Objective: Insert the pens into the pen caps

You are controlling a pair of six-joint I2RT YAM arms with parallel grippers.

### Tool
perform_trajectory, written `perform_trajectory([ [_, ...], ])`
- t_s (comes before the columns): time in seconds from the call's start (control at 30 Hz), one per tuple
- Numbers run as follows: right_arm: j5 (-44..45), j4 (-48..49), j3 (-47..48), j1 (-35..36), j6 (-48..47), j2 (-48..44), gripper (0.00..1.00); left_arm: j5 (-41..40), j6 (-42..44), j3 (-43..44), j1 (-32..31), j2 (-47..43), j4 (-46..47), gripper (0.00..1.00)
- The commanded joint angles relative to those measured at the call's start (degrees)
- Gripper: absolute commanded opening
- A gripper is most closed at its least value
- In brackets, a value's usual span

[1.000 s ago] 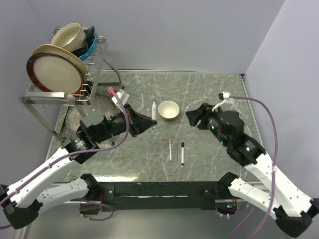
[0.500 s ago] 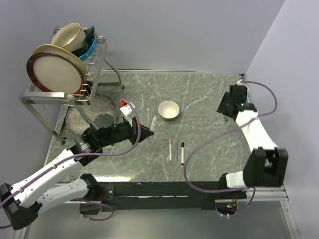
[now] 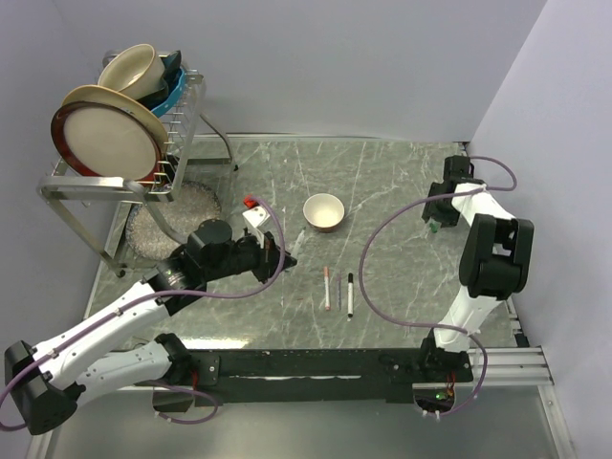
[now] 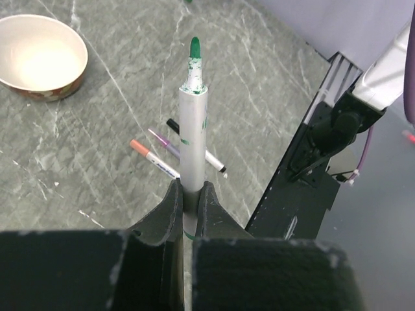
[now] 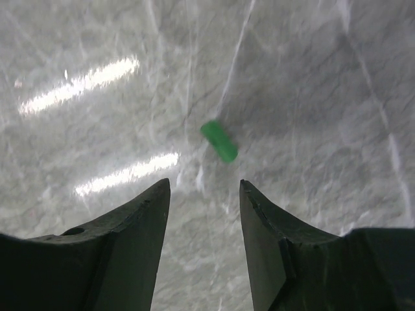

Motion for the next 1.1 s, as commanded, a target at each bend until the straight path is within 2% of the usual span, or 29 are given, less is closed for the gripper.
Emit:
perform_trajectory([
  [0.0,0.05,-0.19,5.02,-1.05,-4.23,3.40,0.55,1.02,2.33,0.37,0.24,0.22,1.96,0.01],
  [0.37,-3.81,-0.28,7.58,-2.46,-5.02,9.48,0.51,-0.30,2.86,0.10,0.68,-0.31,1.78,0.01],
  [0.57,-3.64,-1.08,7.93,-1.85,-3.79,10.71,0.37,-0.65,3.21,0.28,0.95,-0.66,1.43,0.01],
  [0.6,-3.55,-0.99,7.67,-1.58,-3.62,10.54,0.32,-0.74,3.21,0.19,1.04,-0.75,1.51,0.01],
  [0.83,-0.83,-2.04,4.51,3.16,-0.38,7.82,0.16,-2.93,3.47,0.01,1.21,-2.41,1.08,0.01],
  [1.07,-3.10,1.03,-7.16,11.86,6.04,-0.53,0.08,-5.22,3.74,-0.25,1.21,-4.00,0.55,0.01],
])
